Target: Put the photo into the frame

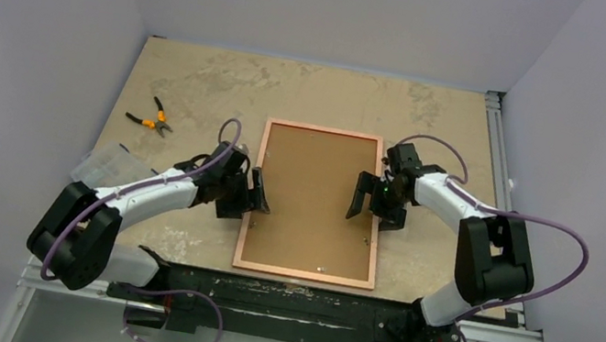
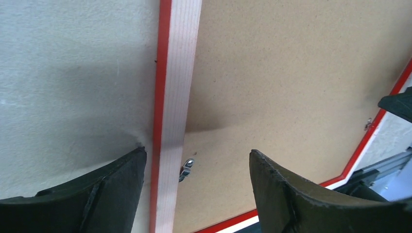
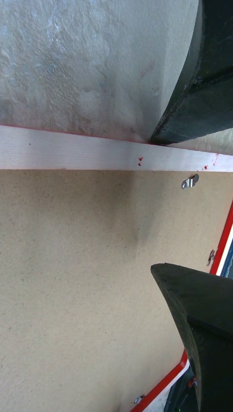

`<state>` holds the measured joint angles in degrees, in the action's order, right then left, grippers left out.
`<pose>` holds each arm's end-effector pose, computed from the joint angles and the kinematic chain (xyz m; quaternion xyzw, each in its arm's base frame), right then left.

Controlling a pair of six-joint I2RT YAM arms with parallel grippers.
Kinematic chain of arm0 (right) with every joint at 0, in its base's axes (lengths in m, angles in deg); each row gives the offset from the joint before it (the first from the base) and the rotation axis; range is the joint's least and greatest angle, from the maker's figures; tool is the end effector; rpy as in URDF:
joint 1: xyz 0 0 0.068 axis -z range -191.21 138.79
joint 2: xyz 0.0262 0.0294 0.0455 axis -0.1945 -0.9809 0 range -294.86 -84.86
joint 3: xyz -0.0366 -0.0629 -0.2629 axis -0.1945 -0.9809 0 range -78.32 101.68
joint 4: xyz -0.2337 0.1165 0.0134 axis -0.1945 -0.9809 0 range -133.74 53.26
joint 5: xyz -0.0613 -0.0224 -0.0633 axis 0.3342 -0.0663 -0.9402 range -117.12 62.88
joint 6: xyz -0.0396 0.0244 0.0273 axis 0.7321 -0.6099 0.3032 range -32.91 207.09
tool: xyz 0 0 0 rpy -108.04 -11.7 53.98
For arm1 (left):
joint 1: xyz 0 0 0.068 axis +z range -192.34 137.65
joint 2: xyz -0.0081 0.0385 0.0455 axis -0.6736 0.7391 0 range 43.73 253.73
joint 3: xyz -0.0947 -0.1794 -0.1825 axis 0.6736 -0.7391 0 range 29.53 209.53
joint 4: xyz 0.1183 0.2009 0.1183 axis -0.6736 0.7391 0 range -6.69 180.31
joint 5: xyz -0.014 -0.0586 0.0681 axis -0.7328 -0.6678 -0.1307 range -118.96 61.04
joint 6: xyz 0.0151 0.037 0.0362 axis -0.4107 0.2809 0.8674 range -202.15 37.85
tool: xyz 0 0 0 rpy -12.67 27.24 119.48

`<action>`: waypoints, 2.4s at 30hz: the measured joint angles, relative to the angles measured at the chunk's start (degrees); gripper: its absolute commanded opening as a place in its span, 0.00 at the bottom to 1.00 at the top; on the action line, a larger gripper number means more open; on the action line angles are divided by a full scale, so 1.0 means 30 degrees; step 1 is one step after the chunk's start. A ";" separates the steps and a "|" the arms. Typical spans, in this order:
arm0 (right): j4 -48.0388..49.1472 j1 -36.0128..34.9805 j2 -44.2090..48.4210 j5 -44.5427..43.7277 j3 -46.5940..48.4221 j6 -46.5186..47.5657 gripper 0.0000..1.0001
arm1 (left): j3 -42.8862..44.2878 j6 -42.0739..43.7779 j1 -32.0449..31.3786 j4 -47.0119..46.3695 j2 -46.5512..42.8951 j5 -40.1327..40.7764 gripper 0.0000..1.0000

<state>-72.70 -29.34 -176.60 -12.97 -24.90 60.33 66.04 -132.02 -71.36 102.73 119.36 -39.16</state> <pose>0.2699 0.0976 0.1681 0.0572 0.9815 0.1646 0.0788 0.2062 -0.1216 0.1683 -0.1498 0.9473 -0.2376 0.1543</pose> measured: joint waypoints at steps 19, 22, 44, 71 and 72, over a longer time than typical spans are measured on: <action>0.0357 -0.0240 0.1224 -0.0423 -0.1144 0.0452 0.92 | 0.1501 0.2375 -0.3184 0.3854 0.1027 0.3708 0.49; 0.0372 -0.0240 0.1224 -0.0401 -0.1166 0.0466 0.92 | 0.1778 0.2324 -0.3388 0.3963 0.1479 0.4058 0.32; 0.0452 -0.0750 0.1362 -0.0554 -0.1304 0.0648 0.90 | 0.1064 0.1654 -0.2412 0.3228 0.0525 0.2856 0.58; -0.1705 -0.5115 0.1035 -0.4262 -0.0612 0.0299 0.63 | -0.0532 0.1326 0.0146 0.3942 -0.2710 0.1916 0.65; -0.1741 -0.5151 0.1035 -0.4393 -0.0656 0.0299 0.58 | -0.0532 0.1326 0.0146 0.3927 -0.2616 0.1916 0.65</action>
<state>-77.93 -44.80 -173.50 -26.15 -26.86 61.23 64.44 -128.04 -70.92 114.51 111.52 -33.41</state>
